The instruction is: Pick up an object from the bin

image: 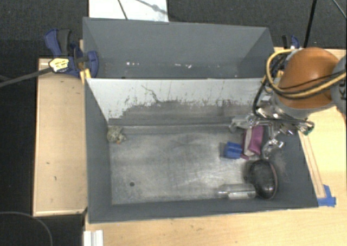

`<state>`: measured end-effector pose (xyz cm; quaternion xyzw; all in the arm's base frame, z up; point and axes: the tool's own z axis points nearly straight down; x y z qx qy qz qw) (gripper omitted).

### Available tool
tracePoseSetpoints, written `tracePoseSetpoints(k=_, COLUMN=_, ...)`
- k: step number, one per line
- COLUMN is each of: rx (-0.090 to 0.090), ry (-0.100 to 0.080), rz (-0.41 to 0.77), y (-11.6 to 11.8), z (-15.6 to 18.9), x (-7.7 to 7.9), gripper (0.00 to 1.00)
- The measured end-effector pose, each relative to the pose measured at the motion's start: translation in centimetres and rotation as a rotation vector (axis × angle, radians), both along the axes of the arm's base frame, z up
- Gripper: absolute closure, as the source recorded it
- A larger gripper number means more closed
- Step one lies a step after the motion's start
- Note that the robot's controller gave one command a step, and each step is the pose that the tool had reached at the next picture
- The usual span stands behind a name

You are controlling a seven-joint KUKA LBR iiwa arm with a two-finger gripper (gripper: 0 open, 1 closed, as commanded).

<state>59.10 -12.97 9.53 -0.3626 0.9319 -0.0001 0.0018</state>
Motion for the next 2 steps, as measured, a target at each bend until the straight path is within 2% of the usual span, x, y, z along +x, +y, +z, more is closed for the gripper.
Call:
tracePoseSetpoints(k=1, rx=0.003, ry=-0.002, rz=-0.002, y=0.2, z=0.2, x=0.0, gripper=1.0)
tracePoseSetpoints(k=2, rx=-0.003, ry=-0.005, rz=0.184, y=-0.9, z=12.6, x=-1.0, gripper=1.0)
